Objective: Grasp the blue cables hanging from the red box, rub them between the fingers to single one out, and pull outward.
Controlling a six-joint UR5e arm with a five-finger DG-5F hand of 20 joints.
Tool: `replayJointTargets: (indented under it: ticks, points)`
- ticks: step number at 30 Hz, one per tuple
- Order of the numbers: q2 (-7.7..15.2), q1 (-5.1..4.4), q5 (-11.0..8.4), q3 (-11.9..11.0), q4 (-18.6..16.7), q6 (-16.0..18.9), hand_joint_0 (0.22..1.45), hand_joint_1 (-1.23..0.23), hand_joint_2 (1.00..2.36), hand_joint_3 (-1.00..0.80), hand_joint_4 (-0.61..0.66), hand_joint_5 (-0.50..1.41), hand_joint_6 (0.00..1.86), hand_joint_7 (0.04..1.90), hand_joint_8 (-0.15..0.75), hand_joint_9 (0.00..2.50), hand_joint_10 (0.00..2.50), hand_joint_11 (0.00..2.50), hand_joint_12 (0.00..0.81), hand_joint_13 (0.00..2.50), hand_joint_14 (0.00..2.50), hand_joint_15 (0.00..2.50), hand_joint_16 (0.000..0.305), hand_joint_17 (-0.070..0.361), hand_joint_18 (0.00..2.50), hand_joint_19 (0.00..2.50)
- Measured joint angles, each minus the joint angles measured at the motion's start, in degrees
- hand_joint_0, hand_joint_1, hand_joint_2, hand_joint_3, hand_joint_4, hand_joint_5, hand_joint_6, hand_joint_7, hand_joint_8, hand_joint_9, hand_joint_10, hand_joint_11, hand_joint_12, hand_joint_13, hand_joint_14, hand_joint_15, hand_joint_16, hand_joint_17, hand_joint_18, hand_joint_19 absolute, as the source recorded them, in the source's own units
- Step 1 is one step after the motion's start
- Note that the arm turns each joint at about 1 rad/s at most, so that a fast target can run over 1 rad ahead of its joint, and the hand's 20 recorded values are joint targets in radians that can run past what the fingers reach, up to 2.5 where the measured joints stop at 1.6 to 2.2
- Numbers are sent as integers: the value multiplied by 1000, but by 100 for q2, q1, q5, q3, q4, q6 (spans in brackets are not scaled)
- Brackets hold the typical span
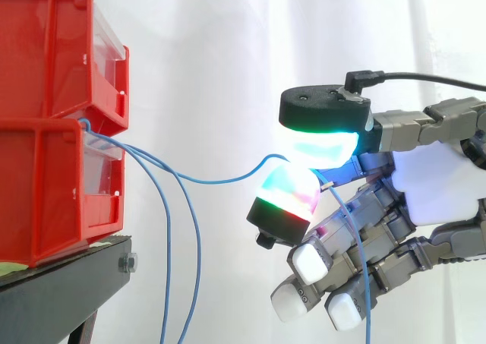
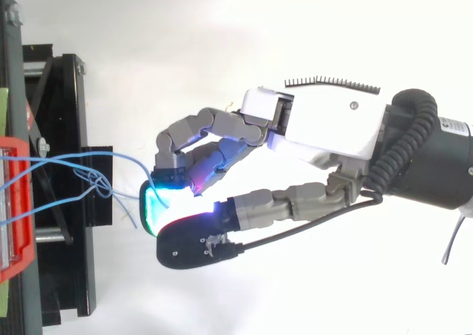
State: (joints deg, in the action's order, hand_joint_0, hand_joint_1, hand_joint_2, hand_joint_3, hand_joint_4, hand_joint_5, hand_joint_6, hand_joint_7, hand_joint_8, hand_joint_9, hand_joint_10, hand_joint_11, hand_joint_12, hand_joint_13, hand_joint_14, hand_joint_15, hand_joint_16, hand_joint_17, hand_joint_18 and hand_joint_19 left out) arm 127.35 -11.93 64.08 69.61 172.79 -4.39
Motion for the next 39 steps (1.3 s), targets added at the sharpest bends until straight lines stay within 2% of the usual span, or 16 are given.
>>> replayJointTargets:
  ticks: [39]
  points:
    - [0, -2, 0, -1, 2, 0, 598, -740, 1025, -47, 201, -182, 863, 1229, 351, 855, 9, 606, 392, 733, 16, 476, 50, 113, 587, 596]
